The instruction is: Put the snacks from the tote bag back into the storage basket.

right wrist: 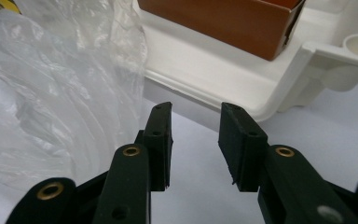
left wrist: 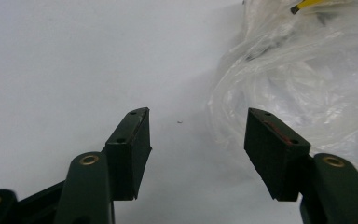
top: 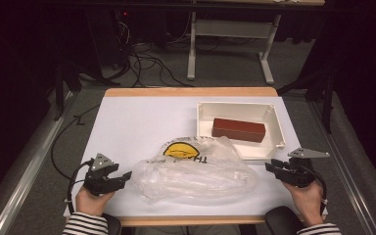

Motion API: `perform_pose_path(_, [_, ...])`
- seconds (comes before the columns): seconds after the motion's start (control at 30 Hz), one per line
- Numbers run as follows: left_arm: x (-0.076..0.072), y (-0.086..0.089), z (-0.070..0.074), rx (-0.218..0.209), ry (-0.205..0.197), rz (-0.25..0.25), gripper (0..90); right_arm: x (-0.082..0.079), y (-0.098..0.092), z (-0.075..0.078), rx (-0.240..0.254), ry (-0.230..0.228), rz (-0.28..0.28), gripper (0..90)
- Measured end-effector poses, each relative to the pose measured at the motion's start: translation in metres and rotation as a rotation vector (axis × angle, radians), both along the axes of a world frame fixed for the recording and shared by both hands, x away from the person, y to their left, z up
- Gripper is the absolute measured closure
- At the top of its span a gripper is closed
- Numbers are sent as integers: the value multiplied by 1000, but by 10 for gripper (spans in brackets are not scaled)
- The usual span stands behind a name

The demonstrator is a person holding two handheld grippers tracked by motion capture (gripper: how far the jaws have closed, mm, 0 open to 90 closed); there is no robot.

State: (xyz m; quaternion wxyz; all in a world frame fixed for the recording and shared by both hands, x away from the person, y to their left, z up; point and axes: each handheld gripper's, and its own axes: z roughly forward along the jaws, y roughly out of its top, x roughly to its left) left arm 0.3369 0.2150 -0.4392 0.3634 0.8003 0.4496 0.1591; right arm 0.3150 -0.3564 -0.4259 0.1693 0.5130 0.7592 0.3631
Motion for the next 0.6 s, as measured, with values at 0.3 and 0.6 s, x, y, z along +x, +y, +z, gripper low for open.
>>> perform_pose_path(0.3, [8,4,-6,10,20,26,412,3,-6,-8,-21,16,-26,658])
perform_pose_path(0.6, [14,2,-10,32,39,40,412,4,-7,-14,-51,16,-46,654])
